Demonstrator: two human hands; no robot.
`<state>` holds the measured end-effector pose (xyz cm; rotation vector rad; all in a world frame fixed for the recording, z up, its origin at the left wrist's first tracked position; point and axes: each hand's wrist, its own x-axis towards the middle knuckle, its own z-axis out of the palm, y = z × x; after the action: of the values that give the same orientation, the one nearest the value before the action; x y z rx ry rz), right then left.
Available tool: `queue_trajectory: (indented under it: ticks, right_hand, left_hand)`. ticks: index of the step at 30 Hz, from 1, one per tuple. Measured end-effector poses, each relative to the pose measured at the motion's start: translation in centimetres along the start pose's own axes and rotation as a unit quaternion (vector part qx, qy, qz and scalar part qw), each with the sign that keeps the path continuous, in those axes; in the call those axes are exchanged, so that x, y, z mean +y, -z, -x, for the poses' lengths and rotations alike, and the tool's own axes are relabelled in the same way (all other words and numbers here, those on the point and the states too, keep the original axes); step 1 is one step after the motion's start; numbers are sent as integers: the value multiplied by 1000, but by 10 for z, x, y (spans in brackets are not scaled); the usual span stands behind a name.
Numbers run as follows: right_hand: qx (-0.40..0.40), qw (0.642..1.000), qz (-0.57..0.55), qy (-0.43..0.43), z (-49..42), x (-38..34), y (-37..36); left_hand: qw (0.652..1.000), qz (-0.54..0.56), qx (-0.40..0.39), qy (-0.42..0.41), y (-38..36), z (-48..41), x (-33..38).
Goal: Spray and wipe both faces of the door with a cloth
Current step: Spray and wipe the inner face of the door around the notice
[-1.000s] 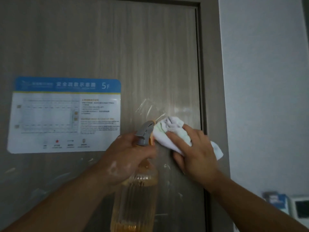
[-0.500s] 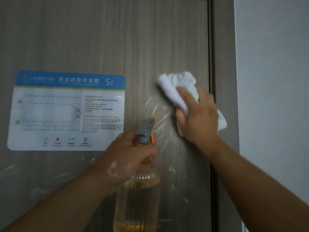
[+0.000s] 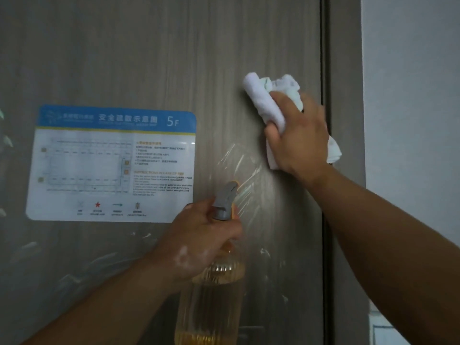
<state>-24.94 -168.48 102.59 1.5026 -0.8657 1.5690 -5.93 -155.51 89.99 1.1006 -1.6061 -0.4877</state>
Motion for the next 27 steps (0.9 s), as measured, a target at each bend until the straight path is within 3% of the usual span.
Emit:
queue_trajectory:
  ticks: [11, 20, 27]
  right_hand:
    - [-19, 1000, 7, 11, 12, 2, 0]
    - [-107, 988, -35, 102, 179, -31, 15]
    - [-34, 998, -25, 46, 83, -34, 2]
  left_hand:
    - [1000, -4, 23, -7, 5, 2, -2]
    - [997, -22, 63, -39, 17, 2, -4]
    - [999, -5, 48, -15, 18, -3, -3]
